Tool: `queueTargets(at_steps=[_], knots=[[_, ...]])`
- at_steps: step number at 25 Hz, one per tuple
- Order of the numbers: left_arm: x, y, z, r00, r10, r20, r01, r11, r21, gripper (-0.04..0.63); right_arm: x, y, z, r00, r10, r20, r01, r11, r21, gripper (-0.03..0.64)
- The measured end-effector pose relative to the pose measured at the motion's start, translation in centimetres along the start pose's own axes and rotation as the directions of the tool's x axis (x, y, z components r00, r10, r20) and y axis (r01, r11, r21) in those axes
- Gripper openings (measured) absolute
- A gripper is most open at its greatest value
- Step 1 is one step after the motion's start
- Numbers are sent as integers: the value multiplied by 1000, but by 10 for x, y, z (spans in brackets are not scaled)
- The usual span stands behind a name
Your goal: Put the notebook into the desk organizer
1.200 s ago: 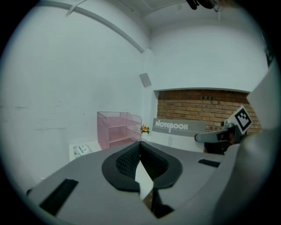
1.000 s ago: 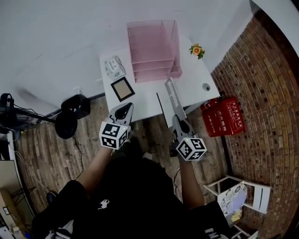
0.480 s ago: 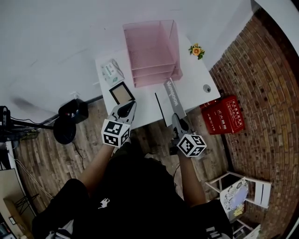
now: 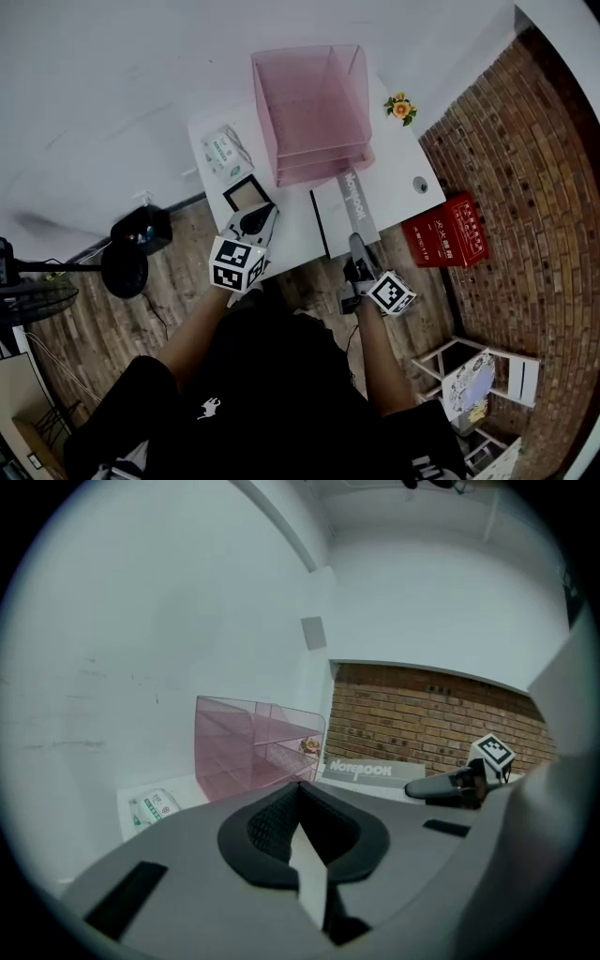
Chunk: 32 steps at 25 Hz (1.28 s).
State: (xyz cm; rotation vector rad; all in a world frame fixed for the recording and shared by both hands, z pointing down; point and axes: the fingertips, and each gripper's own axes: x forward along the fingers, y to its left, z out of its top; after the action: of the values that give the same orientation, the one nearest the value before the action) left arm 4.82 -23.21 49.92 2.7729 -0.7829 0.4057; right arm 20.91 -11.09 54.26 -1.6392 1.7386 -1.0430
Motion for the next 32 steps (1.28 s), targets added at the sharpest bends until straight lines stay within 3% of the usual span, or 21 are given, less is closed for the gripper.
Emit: queueTargets(at_steps=[3, 14, 23, 32], knots=[[4, 10, -1, 1000, -19, -6, 19, 1000, 5, 2, 11, 2, -3, 999, 32, 27, -34, 997, 65, 11], [6, 41, -5, 998, -58, -14, 58, 998, 38, 2, 44, -16, -18, 994, -10, 108, -14, 975, 220, 11], [8, 33, -11, 998, 32, -45, -31, 999, 27, 2, 69, -21, -15, 997, 67, 35, -74, 959, 275, 11], [10, 13, -21, 984, 155, -83, -154, 988, 8, 2, 84, -42, 1, 988, 151, -36, -130, 934, 331, 11]])
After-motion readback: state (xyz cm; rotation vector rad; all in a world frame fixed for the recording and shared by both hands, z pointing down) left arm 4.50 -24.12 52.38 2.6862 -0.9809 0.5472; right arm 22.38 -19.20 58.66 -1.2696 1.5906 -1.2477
